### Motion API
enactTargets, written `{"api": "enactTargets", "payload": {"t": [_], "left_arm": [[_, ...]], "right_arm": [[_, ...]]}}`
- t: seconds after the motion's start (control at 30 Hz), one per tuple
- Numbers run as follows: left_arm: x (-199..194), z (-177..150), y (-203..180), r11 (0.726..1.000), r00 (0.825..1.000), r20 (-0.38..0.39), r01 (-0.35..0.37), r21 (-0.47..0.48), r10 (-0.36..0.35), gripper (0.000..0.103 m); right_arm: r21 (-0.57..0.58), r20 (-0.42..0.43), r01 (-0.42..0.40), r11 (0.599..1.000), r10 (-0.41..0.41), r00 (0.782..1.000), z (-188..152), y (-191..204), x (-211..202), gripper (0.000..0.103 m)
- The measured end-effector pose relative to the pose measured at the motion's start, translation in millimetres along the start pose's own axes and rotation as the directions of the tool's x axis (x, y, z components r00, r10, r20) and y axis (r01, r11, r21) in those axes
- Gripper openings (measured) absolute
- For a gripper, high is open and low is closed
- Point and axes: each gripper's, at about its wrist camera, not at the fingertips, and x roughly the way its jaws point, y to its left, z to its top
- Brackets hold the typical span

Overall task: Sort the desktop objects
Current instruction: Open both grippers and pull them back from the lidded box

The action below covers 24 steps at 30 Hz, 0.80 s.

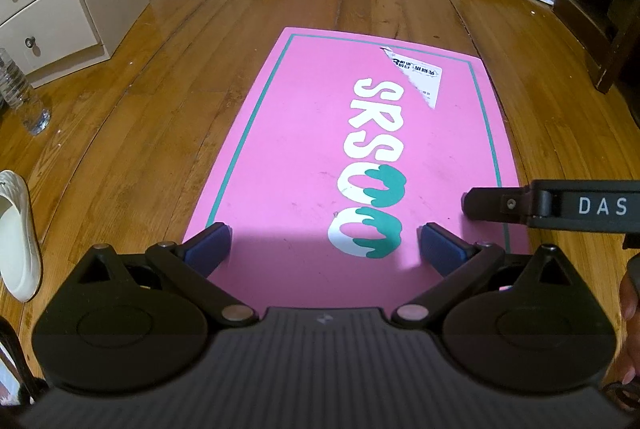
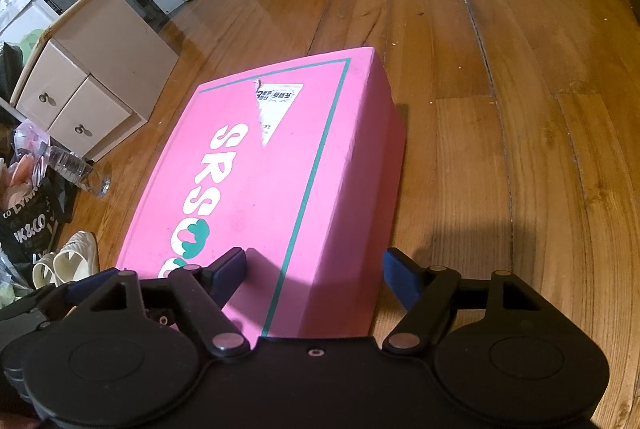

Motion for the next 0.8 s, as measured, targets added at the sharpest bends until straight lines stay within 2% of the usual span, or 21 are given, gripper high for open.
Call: {"api": "enactTargets", "payload": {"t": [0.53, 0.67, 0.8], "left_arm": [[2.4, 3.1, -0.3, 0.999, 1.0, -0.003, -0.019, -0.026, 0.019, 0.103], [-3.5, 2.9, -3.3, 1.0, 0.999, -0.031, -0.01, -0.005, 0.009, 0.103], [-22.6, 1.7, -10.4, 0.999, 1.0, 0.002, 0.027, 0.021, -0.027, 0.103]], "right_arm": [[-0.03, 0.002, 0.046, 0.998, -0.046, 0.999, 0.0, 8.2, -2.1, 0.08], [-0.098, -0.002, 0.157, 0.983, -0.158, 0.987, -1.0, 28.0, -12.3, 0.08], [-0.124, 0.01, 0.19, 0.974, -0.19, 0.982, -3.0, 41.5, -32.3, 0.08]]}}
